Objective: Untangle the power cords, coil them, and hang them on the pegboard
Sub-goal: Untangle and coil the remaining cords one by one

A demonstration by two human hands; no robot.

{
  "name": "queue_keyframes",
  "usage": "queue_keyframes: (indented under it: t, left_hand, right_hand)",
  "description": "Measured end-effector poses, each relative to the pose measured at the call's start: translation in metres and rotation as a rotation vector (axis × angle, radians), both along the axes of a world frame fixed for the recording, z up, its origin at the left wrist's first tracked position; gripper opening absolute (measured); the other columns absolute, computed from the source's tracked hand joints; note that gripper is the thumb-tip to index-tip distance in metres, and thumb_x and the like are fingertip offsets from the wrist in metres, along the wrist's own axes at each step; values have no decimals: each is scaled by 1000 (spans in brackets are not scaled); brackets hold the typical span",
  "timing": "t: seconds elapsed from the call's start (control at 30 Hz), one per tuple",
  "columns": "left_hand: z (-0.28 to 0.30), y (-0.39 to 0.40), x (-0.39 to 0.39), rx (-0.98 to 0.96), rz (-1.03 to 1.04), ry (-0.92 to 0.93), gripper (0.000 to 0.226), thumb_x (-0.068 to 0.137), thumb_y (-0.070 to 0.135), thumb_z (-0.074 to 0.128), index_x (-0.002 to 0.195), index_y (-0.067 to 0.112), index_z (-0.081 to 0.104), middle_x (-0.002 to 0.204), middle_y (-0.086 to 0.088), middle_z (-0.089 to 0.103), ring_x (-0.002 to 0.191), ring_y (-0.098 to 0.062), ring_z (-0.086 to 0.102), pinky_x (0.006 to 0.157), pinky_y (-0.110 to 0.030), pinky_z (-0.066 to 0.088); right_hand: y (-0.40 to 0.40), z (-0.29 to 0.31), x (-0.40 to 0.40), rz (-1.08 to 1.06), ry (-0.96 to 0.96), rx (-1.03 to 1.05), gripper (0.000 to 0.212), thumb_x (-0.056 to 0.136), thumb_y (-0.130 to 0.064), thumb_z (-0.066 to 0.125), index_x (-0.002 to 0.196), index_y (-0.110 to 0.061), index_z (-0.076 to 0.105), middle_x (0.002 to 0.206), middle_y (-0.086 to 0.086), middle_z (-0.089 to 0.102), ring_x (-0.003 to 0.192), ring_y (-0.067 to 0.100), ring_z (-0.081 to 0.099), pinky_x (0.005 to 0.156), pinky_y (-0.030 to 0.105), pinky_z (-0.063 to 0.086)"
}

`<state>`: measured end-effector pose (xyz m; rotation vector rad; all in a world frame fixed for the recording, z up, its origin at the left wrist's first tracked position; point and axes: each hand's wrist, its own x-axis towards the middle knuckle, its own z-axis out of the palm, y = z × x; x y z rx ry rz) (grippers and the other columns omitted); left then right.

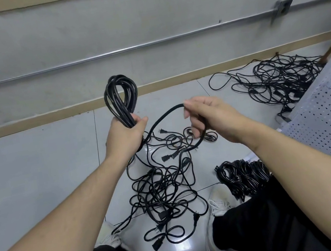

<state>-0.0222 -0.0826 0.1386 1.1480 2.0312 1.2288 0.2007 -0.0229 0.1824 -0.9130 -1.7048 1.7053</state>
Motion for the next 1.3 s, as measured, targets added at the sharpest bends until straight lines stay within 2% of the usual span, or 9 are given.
queue_keyframes:
  t: [0.1,0.23,0.53,0.63,0.73,0.87,1.0,1.13,1.3]
  left_hand:
    - [-3,-1,4,-8,-25,60,31,91,42,69,73,19,64,56,14,58,62,-12,58,67,-30,45]
    - [-3,-5,10,-63,-34,93,40,91,48,69,68,18,57,56,11,58,62,-11,59,65,-30,42]
    - [13,-20,43,-216,-299,-171,66,81,86,43,64,23,55,53,13,53,56,-10,52,66,-31,40]
    - [3,-24,50,-204,-395,-66,37,80,71,65,61,40,65,52,19,54,62,-12,53,69,-32,43]
    - [-1,-24,58,-150,-381,-120,38,80,51,62,58,23,50,52,10,45,57,-19,45,66,-36,40]
    - [1,-26,60,-94,-424,-166,33,83,38,61,64,18,44,59,-1,39,58,-18,37,61,-35,34]
    - [-1,-28,62,-73,-466,-119,26,94,13,61,75,18,44,56,12,40,57,-9,38,60,-26,35]
    - [6,-26,61,-108,-515,-229,29,90,13,61,67,18,45,55,14,42,55,-6,42,60,-27,37]
    - [10,-26,64,-167,-681,-375,36,77,34,71,63,5,54,80,-30,58,93,-22,65,76,-34,48]
  right_hand:
    - [-1,0,-6,-74,10,2,40,102,-32,57,68,-16,46,47,-3,36,41,14,37,46,23,42]
    - [1,1,-4,31,53,-37,25,97,-35,54,82,-16,61,60,-7,36,51,9,25,49,21,23]
    - [-4,2,-18,-215,64,145,25,106,-21,51,88,-14,66,59,2,47,46,14,45,48,29,51]
    - [3,-3,-21,-428,23,258,26,97,-27,68,72,-21,64,77,-3,59,73,12,58,72,29,51]
    - [10,-12,-25,-585,-79,331,32,92,-40,72,66,-26,58,101,-10,59,105,10,56,94,28,40]
    - [4,-16,-32,-483,94,11,32,98,-45,62,92,-19,45,91,1,59,78,18,70,73,43,53]
    - [-3,-10,-34,-423,122,-180,37,100,-48,58,114,-20,38,91,5,76,69,23,74,53,27,52]
    - [-3,-8,-37,-402,200,-254,35,102,-46,56,120,-18,46,65,1,55,57,21,62,51,28,49]
    - [1,-9,-39,-409,239,-284,27,103,-44,55,108,-18,51,55,-3,41,44,16,51,55,33,45]
